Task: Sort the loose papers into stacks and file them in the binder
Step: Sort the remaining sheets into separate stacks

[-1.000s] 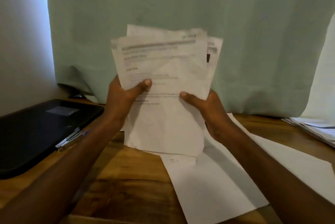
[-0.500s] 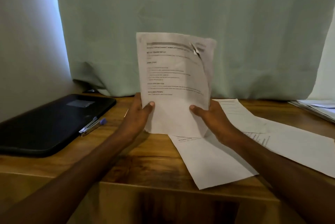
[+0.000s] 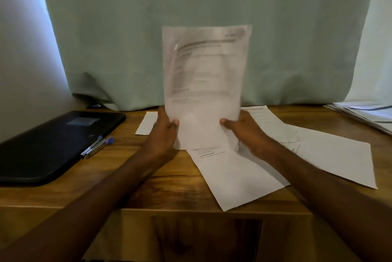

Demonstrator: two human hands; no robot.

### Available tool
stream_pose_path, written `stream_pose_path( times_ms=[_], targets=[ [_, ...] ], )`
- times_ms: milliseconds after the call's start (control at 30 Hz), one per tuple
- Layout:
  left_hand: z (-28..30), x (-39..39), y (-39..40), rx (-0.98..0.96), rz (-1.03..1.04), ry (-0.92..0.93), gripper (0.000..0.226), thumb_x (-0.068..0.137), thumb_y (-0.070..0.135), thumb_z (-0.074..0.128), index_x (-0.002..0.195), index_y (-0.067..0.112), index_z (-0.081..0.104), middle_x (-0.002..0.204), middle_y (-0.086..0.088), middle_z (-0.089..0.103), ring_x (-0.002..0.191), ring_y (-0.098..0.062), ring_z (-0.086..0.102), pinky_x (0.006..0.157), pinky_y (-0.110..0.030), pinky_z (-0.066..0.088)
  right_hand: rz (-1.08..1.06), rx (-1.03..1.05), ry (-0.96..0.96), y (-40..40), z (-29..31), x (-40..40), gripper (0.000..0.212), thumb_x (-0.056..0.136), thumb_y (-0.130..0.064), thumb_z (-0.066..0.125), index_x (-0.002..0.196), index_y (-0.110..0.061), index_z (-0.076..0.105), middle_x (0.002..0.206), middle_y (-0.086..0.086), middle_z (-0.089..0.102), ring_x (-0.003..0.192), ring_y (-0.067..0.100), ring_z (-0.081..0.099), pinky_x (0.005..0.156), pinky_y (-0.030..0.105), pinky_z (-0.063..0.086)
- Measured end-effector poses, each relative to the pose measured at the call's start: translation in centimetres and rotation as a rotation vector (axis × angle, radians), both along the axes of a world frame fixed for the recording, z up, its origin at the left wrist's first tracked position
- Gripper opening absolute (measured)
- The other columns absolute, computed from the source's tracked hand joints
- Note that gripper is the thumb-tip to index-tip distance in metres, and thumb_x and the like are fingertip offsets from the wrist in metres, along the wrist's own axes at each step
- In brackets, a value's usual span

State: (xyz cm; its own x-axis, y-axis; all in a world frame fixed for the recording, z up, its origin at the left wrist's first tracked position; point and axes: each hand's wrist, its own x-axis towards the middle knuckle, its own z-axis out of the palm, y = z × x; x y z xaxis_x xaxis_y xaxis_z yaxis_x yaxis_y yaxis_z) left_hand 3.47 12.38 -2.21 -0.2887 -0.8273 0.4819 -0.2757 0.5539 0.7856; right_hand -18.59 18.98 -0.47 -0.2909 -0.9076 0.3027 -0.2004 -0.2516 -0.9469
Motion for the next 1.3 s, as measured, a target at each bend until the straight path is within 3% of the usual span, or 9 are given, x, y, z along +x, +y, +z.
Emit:
stream_pose_path(
  times_ms=[100,267,400,600,833,967,1133,1233,1300],
  targets=[
    [-0.4,-1.3,0.4,0.051,0.071,-0.138,0.039,0.108,0.012,0.043,0.146,0.014,0.032,0.144,-0.002,0.050,0.126,-0.014,0.050,0.098,-0.029,0.046,-0.031,0.081,0.080,0.1,-1.0,-0.6,0.034,0.100,-0.015,0.063,0.133,-0.011,0.058,0.117,0.000,0.066,0.085,-0.001,0.060,0.071,0.017,0.048],
    [4.6,-5.2,-0.4,0.016,0.081,-0.033,0.022,0.106,0.007,0.047,0.127,0.011,0.043,0.117,-0.004,0.060,0.094,-0.011,0.061,0.065,-0.020,0.049,-0.109,-0.053,-0.200,1.3,1.5,-4.1,0.040,0.091,-0.017,0.076,0.129,-0.012,0.064,0.115,-0.001,0.074,0.100,0.013,0.071,0.088,0.029,0.058],
    [5.6,-12.3,0.3,0.246,-0.014,0.072,0.030,0.101,0.003,0.055,0.130,0.010,0.050,0.119,-0.007,0.062,0.093,-0.020,0.062,0.073,-0.030,0.055,-0.172,-0.084,-0.493,4.3,2.1,-9.3,0.042,0.084,-0.018,0.082,0.123,-0.013,0.068,0.113,0.002,0.076,0.106,0.022,0.072,0.075,0.039,0.062],
    [3.8,-25.9,5.1,0.529,-0.224,0.170,0.027,0.099,-0.003,0.051,0.125,0.005,0.051,0.115,-0.013,0.063,0.087,-0.021,0.061,0.069,-0.034,0.056,-0.210,-0.241,-0.863,11.4,1.3,-18.7,0.027,0.092,-0.009,0.070,0.119,-0.011,0.066,0.116,0.011,0.075,0.104,0.027,0.072,0.079,0.043,0.063],
    [4.2,-39.3,14.5,0.833,-0.517,0.259,0.033,0.100,-0.006,0.046,0.124,0.015,0.057,0.114,-0.010,0.068,0.086,-0.026,0.066,0.062,-0.039,0.061,-0.546,-0.183,-0.564,18.7,0.6,-27.7,0.039,0.096,-0.012,0.067,0.132,-0.022,0.058,0.114,0.004,0.073,0.097,0.025,0.072,0.067,0.035,0.061],
    [3.4,-43.8,18.1,0.502,-0.677,0.013,0.047,0.094,0.017,0.060,0.140,0.017,0.050,0.136,-0.007,0.063,0.115,-0.029,0.064,0.094,-0.049,0.058,-0.862,-0.141,-0.493,22.1,1.0,-32.8,0.040,0.092,-0.002,0.065,0.128,-0.013,0.053,0.114,0.007,0.064,0.102,0.030,0.063,0.079,0.046,0.061],
    [-0.5,-45.4,17.6,-0.259,-0.547,-0.527,0.040,0.098,0.055,0.053,0.121,0.022,0.055,0.122,-0.001,0.064,0.109,-0.023,0.061,0.094,-0.048,0.051,-1.101,0.015,-0.419,25.0,0.5,-38.5,0.048,0.091,-0.008,0.061,0.137,-0.009,0.047,0.126,0.015,0.054,0.106,0.034,0.054,0.088,0.050,0.056],
    [-2.9,-45.9,16.6,-0.465,-0.416,-0.639,0.046,0.100,0.053,0.049,0.132,0.020,0.053,0.131,-0.006,0.058,0.120,-0.027,0.056,0.103,-0.049,0.045,-1.178,0.079,-0.302,25.6,-0.3,-40.6,0.038,0.091,-0.008,0.057,0.129,-0.006,0.051,0.125,0.015,0.057,0.100,0.032,0.053,0.076,0.044,0.056],
    [-3.2,-46.2,16.3,-0.516,-0.401,-0.641,0.044,0.101,0.052,0.045,0.131,0.020,0.054,0.129,-0.006,0.058,0.117,-0.026,0.056,0.102,-0.047,0.046,-1.252,0.075,-0.260,25.7,-1.0,-42.0,0.043,0.092,-0.009,0.056,0.134,-0.003,0.051,0.130,0.016,0.057,0.099,0.031,0.051,0.084,0.042,0.054]
  ],
)
